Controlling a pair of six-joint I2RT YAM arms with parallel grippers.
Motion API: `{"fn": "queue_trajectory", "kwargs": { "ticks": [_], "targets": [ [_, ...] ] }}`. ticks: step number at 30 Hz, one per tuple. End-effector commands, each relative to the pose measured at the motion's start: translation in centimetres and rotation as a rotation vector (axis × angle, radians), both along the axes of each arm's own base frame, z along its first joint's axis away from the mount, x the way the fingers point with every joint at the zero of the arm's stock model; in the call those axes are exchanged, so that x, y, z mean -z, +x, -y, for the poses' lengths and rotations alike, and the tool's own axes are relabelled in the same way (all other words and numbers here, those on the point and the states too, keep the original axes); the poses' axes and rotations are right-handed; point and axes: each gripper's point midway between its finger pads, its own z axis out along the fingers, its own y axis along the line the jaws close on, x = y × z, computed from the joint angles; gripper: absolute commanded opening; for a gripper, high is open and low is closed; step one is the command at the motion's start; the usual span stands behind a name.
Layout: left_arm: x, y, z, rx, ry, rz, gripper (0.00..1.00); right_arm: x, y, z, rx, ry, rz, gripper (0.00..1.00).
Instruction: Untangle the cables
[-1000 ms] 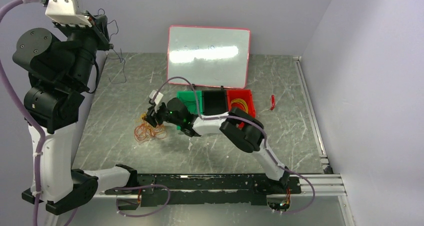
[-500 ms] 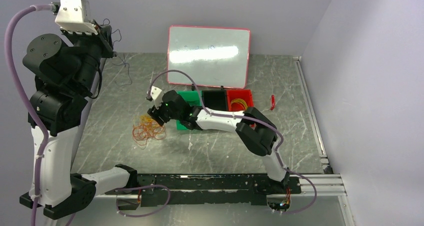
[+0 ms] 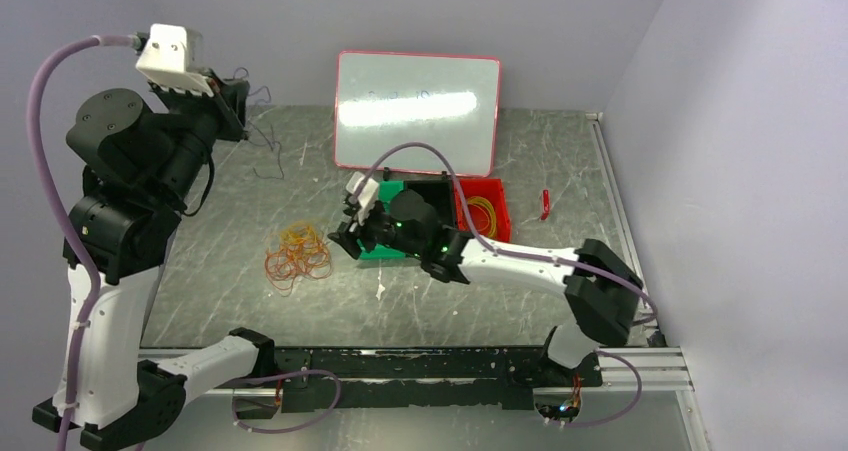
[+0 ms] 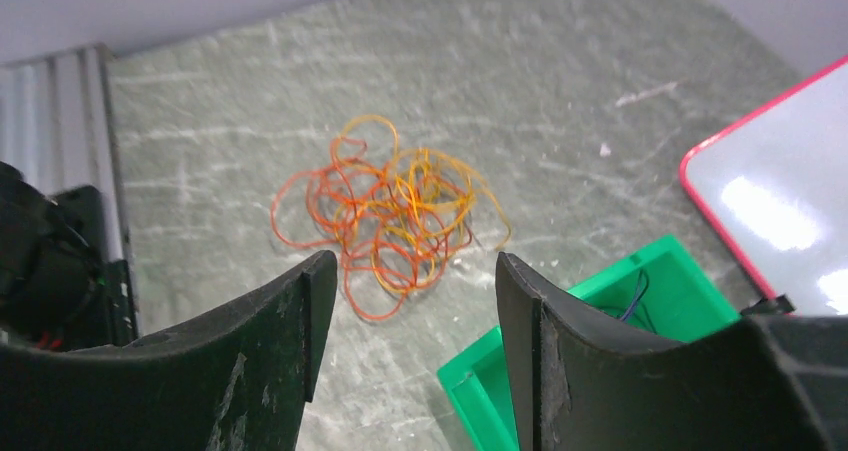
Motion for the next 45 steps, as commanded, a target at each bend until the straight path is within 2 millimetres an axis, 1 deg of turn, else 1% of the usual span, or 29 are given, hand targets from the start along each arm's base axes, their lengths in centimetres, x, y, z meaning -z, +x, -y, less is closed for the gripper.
{"fn": "queue_trajectory", "kwargs": {
  "ticks": [1,3,6,7,10,12,14,16,18,23,28,31,35,38,39,40,45],
  "targets": [
    [2.4,-1.2,3.0,0.170,-0.032,-0.074,0.07,-5.4,-1.1,1.3,-0.011,0.172,0.102,0.63],
    [4.1,-1.2,3.8,0.209,-0.033,-0.126,0.07,-7.8,-1.5,2.3,0.001,0.253,0.133,0.63],
    [5.8,-1.7,4.9,0.271,-0.057,-0.159,0.07,-10.7,-1.8,3.4,0.024,0.372,0.153,0.64],
    [6.1,-1.9,5.2,0.289,-0.069,-0.159,0.07,-11.7,-1.8,3.5,0.033,0.415,0.156,0.65],
    [6.3,-2.7,6.1,0.347,-0.099,-0.136,0.07,-13.4,-1.9,3.5,0.035,0.505,0.115,0.66],
    [6.5,-3.1,6.5,0.380,-0.110,-0.134,0.07,-14.9,-2.2,3.4,0.021,0.568,0.094,0.69],
    [6.7,-3.4,6.9,0.407,-0.115,-0.133,0.07,-15.8,-2.9,3.1,-0.020,0.596,0.090,0.71],
    [6.8,-3.7,7.4,0.440,-0.122,-0.130,0.07,-15.8,-3.3,2.6,-0.058,0.586,0.107,0.72],
    [6.7,-4.0,7.6,0.454,-0.134,-0.124,0.07,-15.7,-3.9,2.6,-0.091,0.568,0.173,0.73],
    [6.3,-4.4,7.3,0.442,-0.148,-0.123,0.07,-14.0,-3.7,2.8,-0.080,0.467,0.412,0.71],
    [6.3,-4.6,7.1,0.434,-0.165,-0.112,0.07,-13.2,-4.3,1.5,-0.067,0.305,0.633,0.69],
    [6.3,-4.7,6.9,0.428,-0.182,-0.108,0.07,-12.9,-4.5,0.9,-0.044,0.236,0.740,0.67],
    [6.1,-5.1,6.8,0.430,-0.193,-0.101,0.07,-13.1,-4.0,0.0,-0.010,0.165,0.820,0.65],
    [6.0,-5.4,6.7,0.433,-0.196,-0.097,0.07,-13.0,-3.9,-0.9,-0.012,0.097,0.860,0.64],
    [5.9,-5.5,6.7,0.434,-0.197,-0.093,0.07,-12.6,-3.8,-1.0,-0.011,0.076,0.867,0.63],
    [5.9,-5.6,6.6,0.434,-0.200,-0.089,0.07,-13.5,-3.8,-1.2,-0.001,0.085,0.878,0.63],
    [5.6,-6.0,6.4,0.429,-0.207,-0.077,0.07,-13.4,-3.2,-2.1,0.025,0.021,0.911,0.60]
  ]
}}
